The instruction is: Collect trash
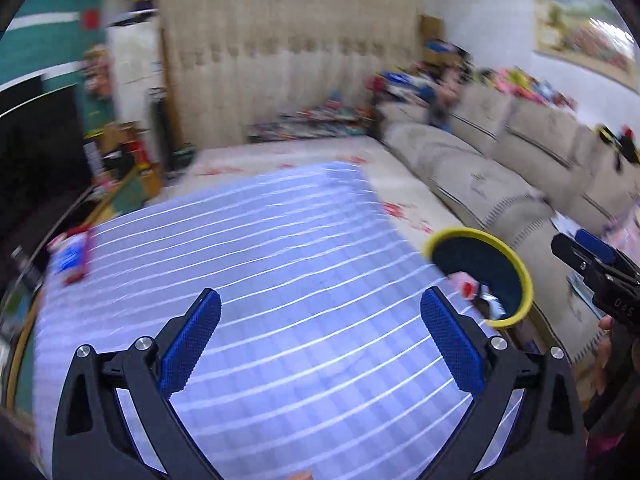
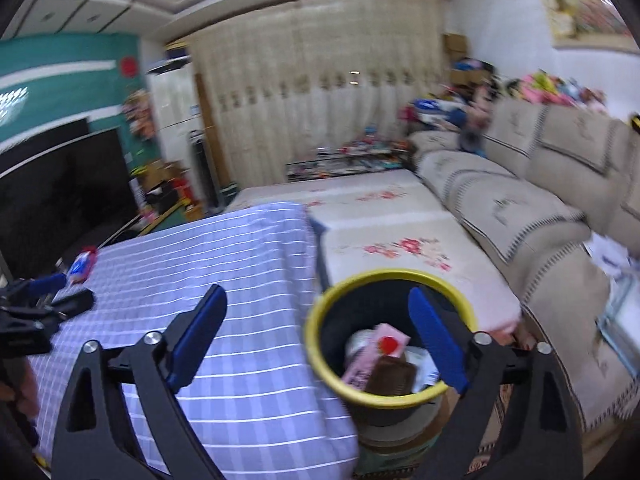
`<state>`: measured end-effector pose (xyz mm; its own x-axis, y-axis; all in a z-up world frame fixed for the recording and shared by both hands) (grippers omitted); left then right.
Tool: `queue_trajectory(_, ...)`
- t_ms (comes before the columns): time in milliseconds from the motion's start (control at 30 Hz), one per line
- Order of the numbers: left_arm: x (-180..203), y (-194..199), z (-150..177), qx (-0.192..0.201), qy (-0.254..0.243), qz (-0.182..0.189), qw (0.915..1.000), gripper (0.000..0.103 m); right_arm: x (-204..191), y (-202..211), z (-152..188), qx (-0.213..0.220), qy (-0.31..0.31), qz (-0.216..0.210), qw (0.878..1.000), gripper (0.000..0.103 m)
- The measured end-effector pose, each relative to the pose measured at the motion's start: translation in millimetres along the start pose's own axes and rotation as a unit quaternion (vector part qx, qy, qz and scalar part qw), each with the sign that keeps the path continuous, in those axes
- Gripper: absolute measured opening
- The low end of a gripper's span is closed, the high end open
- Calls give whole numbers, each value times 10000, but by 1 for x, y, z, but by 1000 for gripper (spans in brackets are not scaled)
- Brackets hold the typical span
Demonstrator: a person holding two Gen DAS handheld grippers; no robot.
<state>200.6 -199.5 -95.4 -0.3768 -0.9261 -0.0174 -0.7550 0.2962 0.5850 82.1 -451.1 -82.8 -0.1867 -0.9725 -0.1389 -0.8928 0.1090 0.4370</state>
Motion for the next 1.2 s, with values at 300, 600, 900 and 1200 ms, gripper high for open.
queue_trajectory(300,-107,121,48,501,926,-1154,9877,98,-56,44,-8,193,435,-191,9987,96)
queue_trajectory(600,-129,168,77,712,1279,-1478,9781,98,-62,72,2,238,552,-147,9981,96)
queue_trajectory(900,-116,172,75,731,1258,-1373,9798,98,-62,76,6,251,603,-138,9978,96)
queue_trajectory(1200,-114,161,78,607,1297,-1332,9807,98,-63,70,6,189,574,-150,9981,96)
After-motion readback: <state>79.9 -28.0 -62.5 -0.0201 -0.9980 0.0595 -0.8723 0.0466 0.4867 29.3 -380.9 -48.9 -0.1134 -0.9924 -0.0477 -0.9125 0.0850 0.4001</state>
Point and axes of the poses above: each gripper's, at about its wrist camera, not at the fingertips, and y roughly against the way its jaws point, x to its right, z to its underside, the point moved 8 cm from there along -y, roughly the way its jaws point, and after that the axes turned 1 degree about -z, right-handed, at the moved point
